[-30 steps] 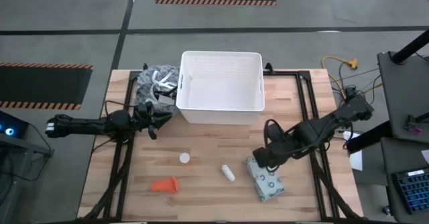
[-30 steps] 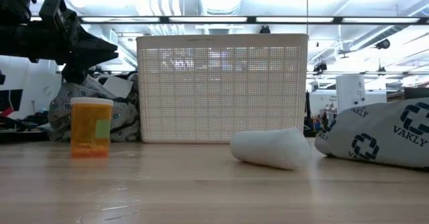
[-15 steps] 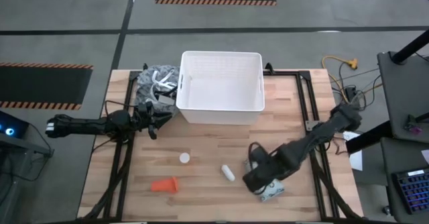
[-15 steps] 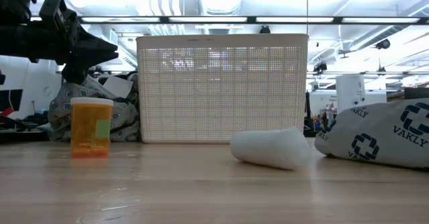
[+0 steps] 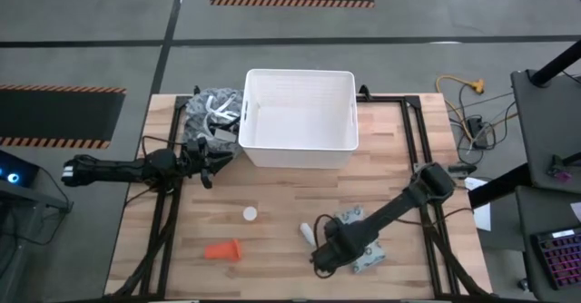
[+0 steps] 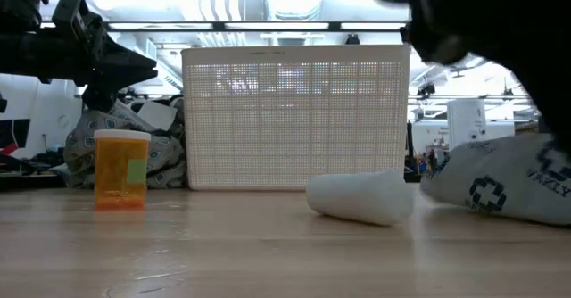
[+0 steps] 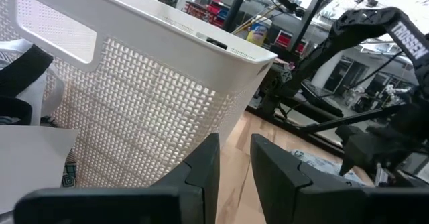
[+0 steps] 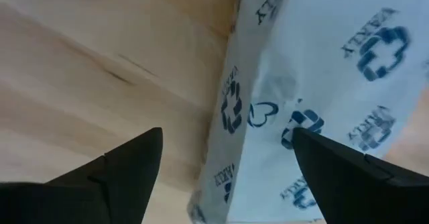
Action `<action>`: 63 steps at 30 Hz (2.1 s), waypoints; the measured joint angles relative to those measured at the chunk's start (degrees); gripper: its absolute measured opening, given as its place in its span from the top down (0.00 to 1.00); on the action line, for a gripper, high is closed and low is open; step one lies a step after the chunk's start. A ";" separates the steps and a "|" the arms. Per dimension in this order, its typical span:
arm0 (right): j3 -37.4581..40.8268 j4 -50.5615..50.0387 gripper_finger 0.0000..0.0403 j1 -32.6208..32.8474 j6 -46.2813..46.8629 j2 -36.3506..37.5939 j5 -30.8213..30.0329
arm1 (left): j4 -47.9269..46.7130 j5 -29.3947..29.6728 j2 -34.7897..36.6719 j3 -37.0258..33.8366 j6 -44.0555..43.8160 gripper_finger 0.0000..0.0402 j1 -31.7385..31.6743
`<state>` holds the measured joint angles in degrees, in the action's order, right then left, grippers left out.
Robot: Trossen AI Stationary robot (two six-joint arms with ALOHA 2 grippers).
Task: Pick & place medical supplies in basket/bin
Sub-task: Put the light blue mailer bag into the white bin
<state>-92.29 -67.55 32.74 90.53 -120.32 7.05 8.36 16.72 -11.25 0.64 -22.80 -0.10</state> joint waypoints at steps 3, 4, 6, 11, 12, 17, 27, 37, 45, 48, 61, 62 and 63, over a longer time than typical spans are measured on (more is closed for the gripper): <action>-0.54 -0.80 0.19 0.28 -2.05 -3.13 2.77 | 0.00 -0.05 0.00 0.00 0.01 0.83 0.00; -0.67 -1.14 0.20 0.32 -2.41 -4.12 3.68 | -0.02 0.00 0.00 0.02 0.00 0.83 0.00; -0.67 -1.25 0.20 0.31 -3.33 -5.80 5.12 | -0.01 0.03 -0.04 0.00 0.00 0.83 0.01; -0.76 -1.60 0.19 0.32 -6.74 -7.94 6.14 | -0.20 -0.01 -0.09 0.00 0.02 0.83 0.02; -0.76 -1.60 0.20 0.32 -6.89 -8.01 6.04 | -0.20 0.01 -0.09 0.00 0.02 0.83 0.02; -0.74 -2.12 0.26 0.03 -7.52 -8.58 5.43 | -0.42 0.01 -0.09 0.01 0.02 0.83 0.02; -0.71 -4.04 0.72 0.38 -8.86 -9.08 3.46 | -0.42 0.01 -0.09 0.00 0.02 0.83 0.02; -0.56 -3.02 0.91 0.20 -10.27 -8.09 3.67 | -0.46 0.01 -0.09 0.02 0.02 0.83 0.02; 0.81 -4.46 0.97 -0.16 -4.31 0.87 -2.31 | -0.46 0.01 -0.11 0.00 0.02 0.83 0.02; 0.85 -5.30 0.97 -0.28 -1.38 5.56 -4.57 | -0.46 0.01 -0.09 0.01 0.02 0.83 0.00; 0.79 -0.35 0.97 -0.80 3.57 23.34 -27.08 | -0.44 -0.01 -0.09 0.01 0.02 0.83 0.00; 0.75 0.67 0.97 -0.85 3.14 24.73 -29.13 | -0.48 -0.02 -0.09 0.02 0.02 0.83 0.00; 0.70 1.99 0.97 -1.12 2.49 25.83 -31.00 | -0.46 0.01 -0.09 0.00 0.02 0.83 0.02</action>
<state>-91.59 -65.56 31.63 93.01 -94.49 -23.95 7.90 16.73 -11.33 0.65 -22.79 -0.08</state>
